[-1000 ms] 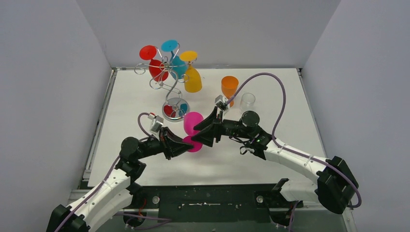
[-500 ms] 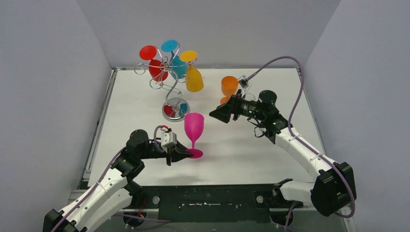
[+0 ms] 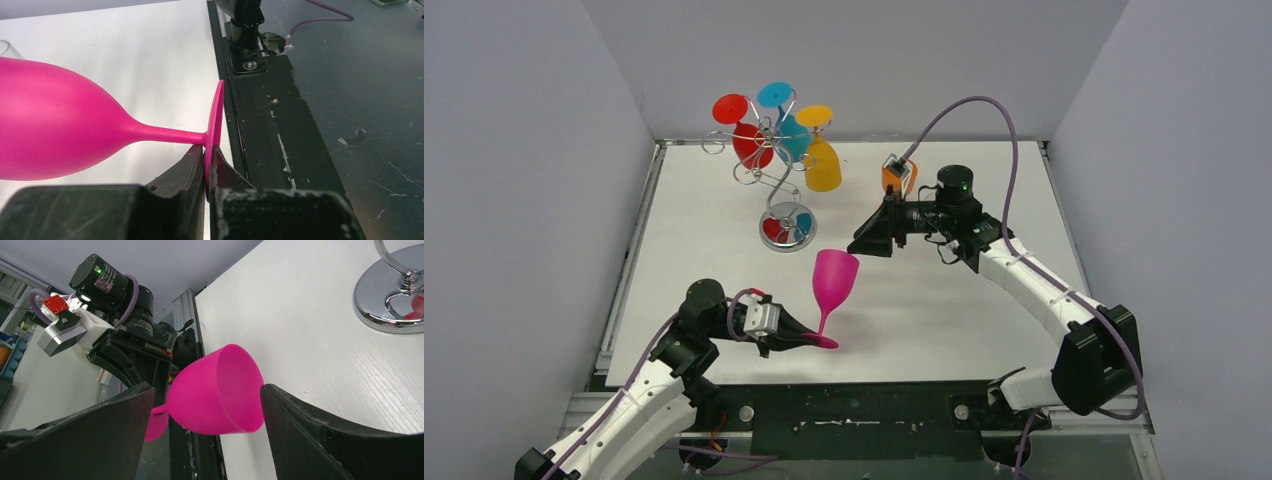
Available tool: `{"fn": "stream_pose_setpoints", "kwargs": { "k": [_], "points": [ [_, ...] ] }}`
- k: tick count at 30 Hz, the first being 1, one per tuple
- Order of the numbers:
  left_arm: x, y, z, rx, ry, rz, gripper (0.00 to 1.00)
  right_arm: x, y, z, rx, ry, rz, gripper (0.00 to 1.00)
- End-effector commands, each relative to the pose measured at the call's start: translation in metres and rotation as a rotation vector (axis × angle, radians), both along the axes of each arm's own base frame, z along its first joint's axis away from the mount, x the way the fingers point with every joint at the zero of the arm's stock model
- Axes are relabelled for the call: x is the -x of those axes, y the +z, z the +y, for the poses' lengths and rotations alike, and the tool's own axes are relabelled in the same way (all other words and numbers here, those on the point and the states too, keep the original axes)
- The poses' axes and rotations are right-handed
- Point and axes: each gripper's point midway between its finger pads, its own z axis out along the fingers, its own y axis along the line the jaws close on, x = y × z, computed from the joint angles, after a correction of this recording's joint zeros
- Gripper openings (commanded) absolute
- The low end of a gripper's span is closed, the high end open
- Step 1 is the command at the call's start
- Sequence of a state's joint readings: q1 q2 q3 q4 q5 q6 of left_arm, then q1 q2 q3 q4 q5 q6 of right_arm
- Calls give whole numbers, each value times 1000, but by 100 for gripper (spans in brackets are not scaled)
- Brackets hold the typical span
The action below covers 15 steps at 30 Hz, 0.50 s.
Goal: Take the wine glass off the wine glass rack
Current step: Place the wine glass at the center of the board.
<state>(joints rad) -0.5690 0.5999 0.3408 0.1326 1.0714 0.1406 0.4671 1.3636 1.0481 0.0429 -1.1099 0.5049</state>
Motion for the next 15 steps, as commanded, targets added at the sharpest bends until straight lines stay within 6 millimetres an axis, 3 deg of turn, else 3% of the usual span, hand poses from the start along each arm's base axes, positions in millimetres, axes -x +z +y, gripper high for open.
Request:
{"fn": "stream_pose_setpoints", "kwargs": {
  "k": [1,10,13,15],
  "points": [
    [16,18,0,63,-107,-76,0,2,11,9,-22,101,9,77],
    [16,16,0,62,-106,-63,0,35,10,24,-29,322,78,61],
    [14,15,0,59,-103,-57,0,40,11,24,-39,366,107,61],
    [15,14,0,57,-104,-53,0,41,10,23,-43,391,134,55]
  ]
}}
